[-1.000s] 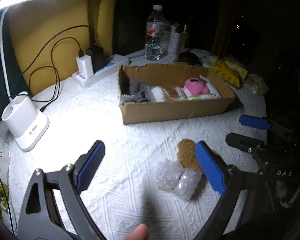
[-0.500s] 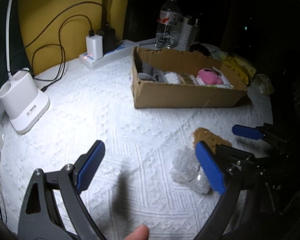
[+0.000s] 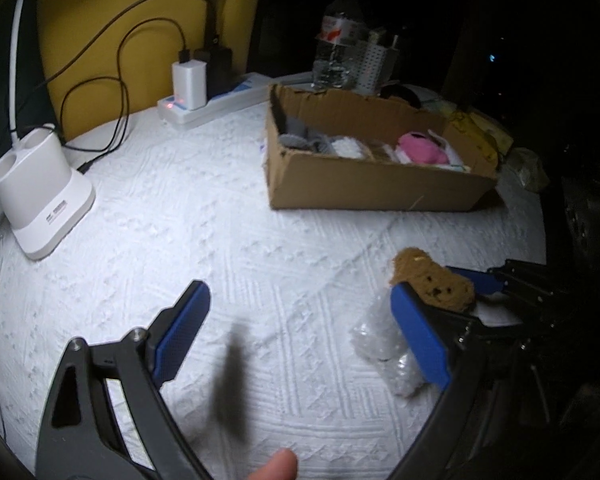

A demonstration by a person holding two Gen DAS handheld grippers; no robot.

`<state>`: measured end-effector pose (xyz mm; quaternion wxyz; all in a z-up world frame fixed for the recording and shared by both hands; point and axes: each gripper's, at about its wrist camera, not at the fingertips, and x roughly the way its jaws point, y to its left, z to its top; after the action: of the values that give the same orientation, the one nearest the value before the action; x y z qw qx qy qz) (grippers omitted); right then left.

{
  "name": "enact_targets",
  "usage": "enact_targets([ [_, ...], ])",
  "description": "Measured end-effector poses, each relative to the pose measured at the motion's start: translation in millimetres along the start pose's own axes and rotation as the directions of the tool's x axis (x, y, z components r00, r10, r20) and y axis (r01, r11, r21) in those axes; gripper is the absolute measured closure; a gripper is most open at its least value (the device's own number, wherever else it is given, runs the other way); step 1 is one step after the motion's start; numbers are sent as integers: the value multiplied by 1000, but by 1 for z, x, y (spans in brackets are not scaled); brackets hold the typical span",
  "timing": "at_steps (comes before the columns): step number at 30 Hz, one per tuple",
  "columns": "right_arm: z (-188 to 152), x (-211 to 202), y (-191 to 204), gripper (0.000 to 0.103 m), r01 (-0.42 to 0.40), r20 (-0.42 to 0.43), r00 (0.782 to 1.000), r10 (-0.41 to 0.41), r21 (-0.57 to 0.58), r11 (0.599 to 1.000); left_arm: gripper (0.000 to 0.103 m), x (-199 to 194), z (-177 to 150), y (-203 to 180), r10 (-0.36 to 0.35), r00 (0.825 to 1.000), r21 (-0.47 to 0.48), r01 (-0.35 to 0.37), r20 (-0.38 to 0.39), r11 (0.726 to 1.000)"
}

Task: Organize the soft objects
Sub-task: 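Grasp the brown fuzzy bear with the right gripper while the left grasps the bubble-wrap bag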

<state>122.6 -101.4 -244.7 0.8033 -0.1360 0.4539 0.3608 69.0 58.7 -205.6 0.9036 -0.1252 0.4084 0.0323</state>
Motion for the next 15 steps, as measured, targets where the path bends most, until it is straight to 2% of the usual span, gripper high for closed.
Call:
enact_targets([
  [6, -3, -16, -10, 51, 14, 40, 999, -15, 23, 1000, 10, 0, -2, -18, -14, 1000, 45, 15, -17, 999],
  [10, -7, -28, -20, 51, 22, 63, 998, -24, 43, 999, 10, 6, -7, -35, -28, 998, 92, 33, -56, 995],
  [15, -14, -40, -34, 51, 26, 86, 996, -32, 69, 997, 10, 17, -13, -50, -40, 993, 107, 52, -109, 993],
])
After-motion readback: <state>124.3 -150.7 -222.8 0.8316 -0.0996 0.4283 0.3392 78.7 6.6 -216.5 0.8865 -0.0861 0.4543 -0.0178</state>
